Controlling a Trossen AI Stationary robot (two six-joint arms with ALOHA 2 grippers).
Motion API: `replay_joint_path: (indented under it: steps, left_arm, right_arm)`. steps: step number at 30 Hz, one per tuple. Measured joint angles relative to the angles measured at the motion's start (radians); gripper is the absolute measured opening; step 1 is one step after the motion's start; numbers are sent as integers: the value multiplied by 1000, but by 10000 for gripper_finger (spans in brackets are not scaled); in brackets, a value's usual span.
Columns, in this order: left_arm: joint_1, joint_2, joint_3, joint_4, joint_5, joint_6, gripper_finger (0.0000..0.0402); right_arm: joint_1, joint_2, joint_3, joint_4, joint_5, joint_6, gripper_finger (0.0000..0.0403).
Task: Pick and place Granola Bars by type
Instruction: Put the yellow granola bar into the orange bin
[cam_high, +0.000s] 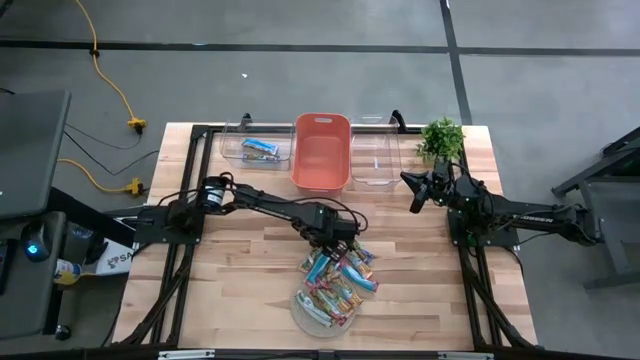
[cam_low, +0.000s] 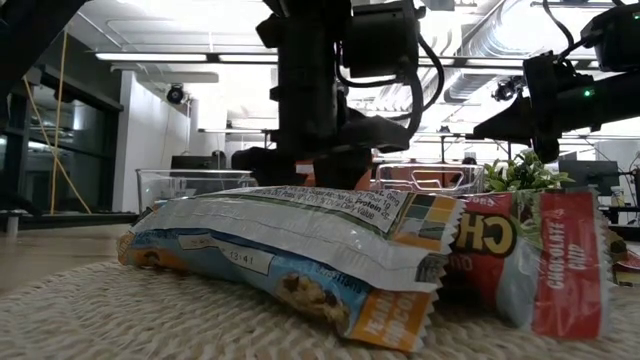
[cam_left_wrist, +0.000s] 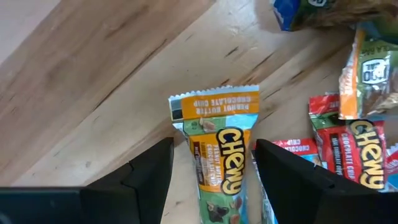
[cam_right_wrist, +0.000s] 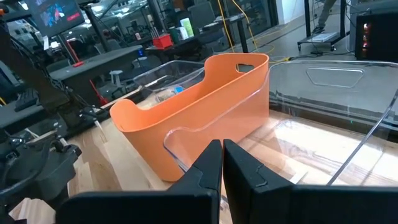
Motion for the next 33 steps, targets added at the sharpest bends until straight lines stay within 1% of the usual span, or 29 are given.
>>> replay_joint_path:
  steps: [3, 10, 14, 19, 33]
  left_arm:
    - [0, 0, 0, 1, 1, 0, 203]
    - [0, 0, 0, 4, 8, 0, 129]
    - [0, 0, 0, 5, 19, 0, 101]
    - [0, -2, 0, 4, 19, 7, 92]
    - [14, -4, 0, -11, 0, 29, 90]
  right_arm:
    - [0, 0, 0, 0, 0, 0, 0]
    - [0, 0, 0, 0, 0, 0, 0]
    - [0, 0, 0, 0, 0, 0, 0]
    - [0, 0, 0, 0, 0, 0, 0]
    - [0, 0, 0, 0, 0, 0, 0]
